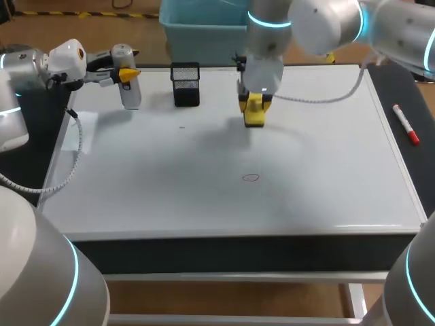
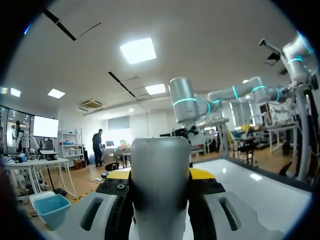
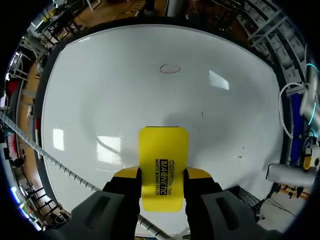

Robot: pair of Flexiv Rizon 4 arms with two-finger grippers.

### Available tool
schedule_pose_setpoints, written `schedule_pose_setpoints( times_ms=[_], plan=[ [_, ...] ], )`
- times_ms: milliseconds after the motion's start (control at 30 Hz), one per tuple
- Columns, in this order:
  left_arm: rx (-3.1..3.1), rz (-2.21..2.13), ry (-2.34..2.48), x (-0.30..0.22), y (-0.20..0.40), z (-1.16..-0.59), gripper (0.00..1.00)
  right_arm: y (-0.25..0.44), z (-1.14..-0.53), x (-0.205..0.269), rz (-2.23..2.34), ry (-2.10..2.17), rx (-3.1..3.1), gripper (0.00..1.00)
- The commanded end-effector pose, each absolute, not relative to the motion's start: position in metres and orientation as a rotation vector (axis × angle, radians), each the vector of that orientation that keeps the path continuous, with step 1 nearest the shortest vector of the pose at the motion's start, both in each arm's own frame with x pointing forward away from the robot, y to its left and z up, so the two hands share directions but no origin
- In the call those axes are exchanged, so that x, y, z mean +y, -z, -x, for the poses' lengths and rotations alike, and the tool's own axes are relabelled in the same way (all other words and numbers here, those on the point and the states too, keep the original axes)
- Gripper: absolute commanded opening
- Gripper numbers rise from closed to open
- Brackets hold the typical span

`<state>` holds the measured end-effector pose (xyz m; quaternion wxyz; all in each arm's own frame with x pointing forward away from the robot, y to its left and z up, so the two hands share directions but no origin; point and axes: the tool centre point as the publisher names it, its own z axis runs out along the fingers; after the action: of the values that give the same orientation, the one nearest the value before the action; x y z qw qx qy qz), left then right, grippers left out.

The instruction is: Pick up the inspection probe, press it on each red-marked spot on the whiteboard one by one, put down the probe, pick up the eraser, and wipe off all the red marks.

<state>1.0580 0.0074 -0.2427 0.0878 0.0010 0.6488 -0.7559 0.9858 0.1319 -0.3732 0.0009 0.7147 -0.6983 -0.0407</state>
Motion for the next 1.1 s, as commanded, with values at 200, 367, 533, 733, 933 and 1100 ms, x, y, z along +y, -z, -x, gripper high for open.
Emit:
schedule_pose_setpoints(
  times_ms=[200,367,533,733,933,1100],
  plan=[
    [1.930,-0.008,2.255,0.008,0.243,-1.060,0.00,0.361,-0.878,0.154,-2.250,0.018,-2.189,0.00],
    [1.930,-0.008,2.255,0.008,0.243,-1.060,0.00,0.372,-0.852,0.168,-2.227,0.025,-2.151,0.00],
    [1.930,-0.008,2.255,0.008,0.243,-1.060,0.00,0.388,-0.839,0.174,-2.238,0.019,-2.143,0.00],
    [1.930,-0.008,2.255,0.008,0.243,-1.060,0.00,0.396,-0.833,0.174,-2.300,0.027,-2.165,0.00],
    [1.930,-0.008,2.255,0.008,0.243,-1.060,0.00,0.401,-0.833,0.174,-2.345,-0.003,-2.146,0.00],
    [1.930,-0.008,2.255,0.008,0.243,-1.060,0.00,0.410,-0.834,0.175,-2.363,0.021,-2.131,0.00]
  ],
)
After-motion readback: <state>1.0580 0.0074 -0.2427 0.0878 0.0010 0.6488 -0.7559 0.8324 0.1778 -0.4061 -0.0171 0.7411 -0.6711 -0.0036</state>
